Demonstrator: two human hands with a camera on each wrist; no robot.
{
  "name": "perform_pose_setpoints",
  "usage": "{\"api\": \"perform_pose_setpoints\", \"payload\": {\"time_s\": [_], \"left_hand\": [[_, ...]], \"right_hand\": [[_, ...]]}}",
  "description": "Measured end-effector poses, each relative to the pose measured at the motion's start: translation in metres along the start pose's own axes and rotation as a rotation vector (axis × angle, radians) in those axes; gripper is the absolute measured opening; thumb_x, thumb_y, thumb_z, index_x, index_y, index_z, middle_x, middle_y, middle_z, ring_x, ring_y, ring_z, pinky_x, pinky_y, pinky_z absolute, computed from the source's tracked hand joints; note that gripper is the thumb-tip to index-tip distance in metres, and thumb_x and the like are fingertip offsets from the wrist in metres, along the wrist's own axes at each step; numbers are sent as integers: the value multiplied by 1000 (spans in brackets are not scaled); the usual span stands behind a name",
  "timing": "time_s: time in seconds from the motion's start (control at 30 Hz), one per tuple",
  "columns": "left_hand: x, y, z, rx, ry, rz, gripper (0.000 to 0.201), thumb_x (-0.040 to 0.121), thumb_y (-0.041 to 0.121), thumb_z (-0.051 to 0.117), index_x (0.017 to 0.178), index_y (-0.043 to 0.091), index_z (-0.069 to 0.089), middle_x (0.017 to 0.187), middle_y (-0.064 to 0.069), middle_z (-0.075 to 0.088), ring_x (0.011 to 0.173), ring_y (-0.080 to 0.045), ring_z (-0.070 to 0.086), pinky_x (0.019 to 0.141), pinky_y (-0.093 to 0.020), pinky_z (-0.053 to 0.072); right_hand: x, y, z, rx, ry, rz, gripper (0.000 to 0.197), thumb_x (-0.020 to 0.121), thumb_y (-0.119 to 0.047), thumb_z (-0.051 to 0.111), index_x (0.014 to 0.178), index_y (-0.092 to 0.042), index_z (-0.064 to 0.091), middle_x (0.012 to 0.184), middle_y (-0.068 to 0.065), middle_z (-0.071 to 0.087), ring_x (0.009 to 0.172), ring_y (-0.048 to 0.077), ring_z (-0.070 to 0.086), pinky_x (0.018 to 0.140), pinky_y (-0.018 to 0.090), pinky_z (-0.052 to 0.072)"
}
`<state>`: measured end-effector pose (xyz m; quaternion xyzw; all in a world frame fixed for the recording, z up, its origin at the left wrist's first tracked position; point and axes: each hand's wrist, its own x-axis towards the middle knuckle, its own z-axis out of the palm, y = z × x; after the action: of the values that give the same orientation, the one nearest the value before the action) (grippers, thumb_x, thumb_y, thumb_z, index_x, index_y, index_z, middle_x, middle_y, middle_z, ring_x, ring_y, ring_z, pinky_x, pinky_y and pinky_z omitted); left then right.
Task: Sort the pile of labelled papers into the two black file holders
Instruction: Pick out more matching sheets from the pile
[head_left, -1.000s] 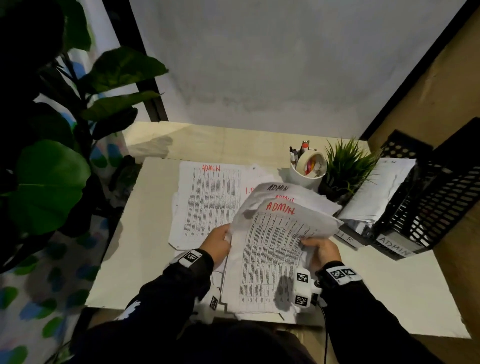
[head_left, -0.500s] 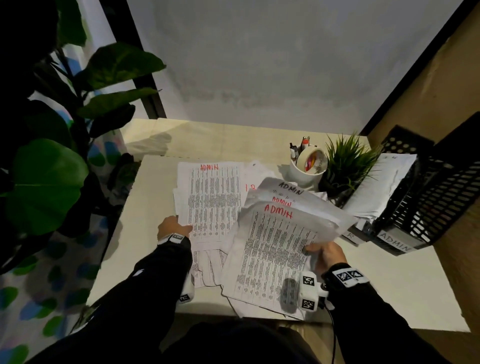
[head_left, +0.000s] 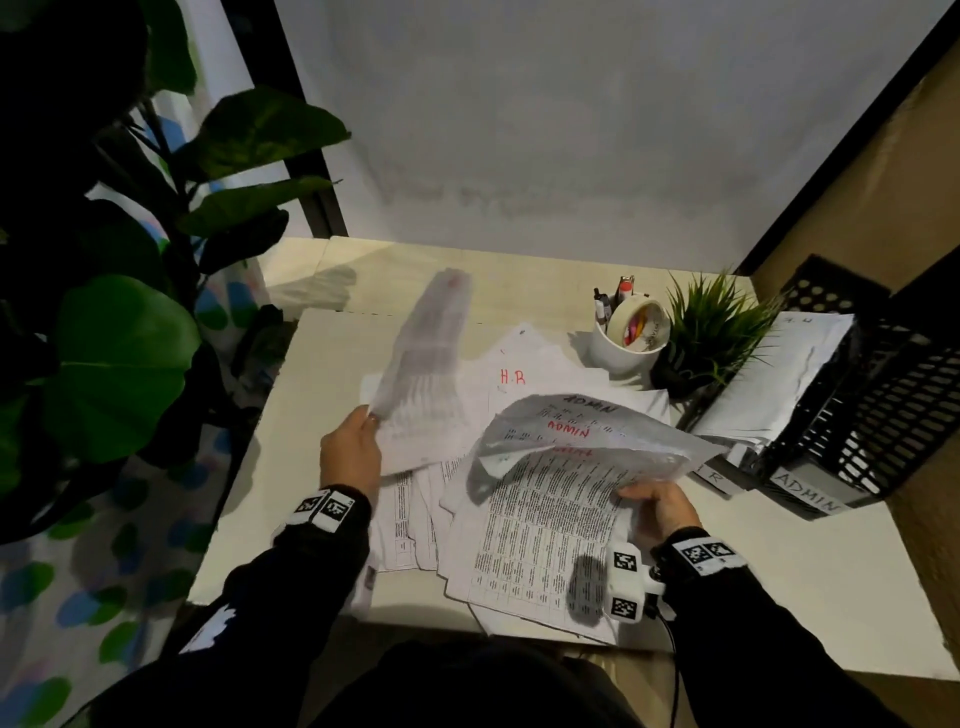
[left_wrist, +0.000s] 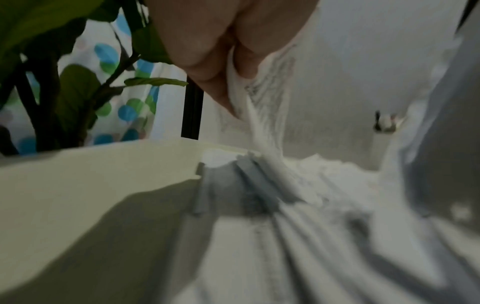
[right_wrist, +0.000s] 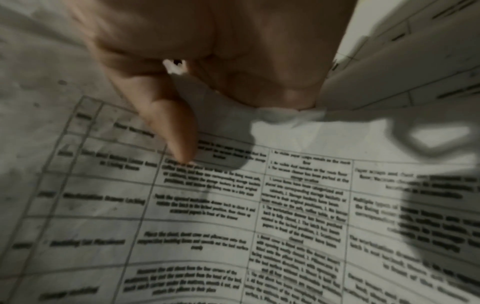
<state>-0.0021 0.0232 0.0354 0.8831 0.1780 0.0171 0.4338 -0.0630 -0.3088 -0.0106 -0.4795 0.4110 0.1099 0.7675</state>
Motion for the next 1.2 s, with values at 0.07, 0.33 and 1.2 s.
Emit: {"api": "perform_pose_setpoints", "payload": {"time_s": [0.07,0.33,1.2], "left_hand": [[-15,19,4,-218,-89,-82,32,98,11,44,126,0,55,113,-12,58,102,-23,53,68,-17,49],[-46,7,52,-279,-750,-197,21,84,22,55,98,24,71,110,-12,69,95,-31,65,89,-58,51],[-74,97,95,-212,-526,42,17,91,18,57,103,8,62,80,-8,62,73,-20,57,59,-21,46]], "right_hand": [[7,2,0,54,-24,7,93,19,-6,80,107,9,56,113,24,63,107,42,58,106,55,35],[-8,-26,15,105,-71,-85,34,79,8,52,111,-2,57,83,12,73,72,25,71,66,39,58],[-75,-55,27,-145,137,-482,25,79,8,63,103,5,60,96,15,63,80,20,59,64,18,55]]}}
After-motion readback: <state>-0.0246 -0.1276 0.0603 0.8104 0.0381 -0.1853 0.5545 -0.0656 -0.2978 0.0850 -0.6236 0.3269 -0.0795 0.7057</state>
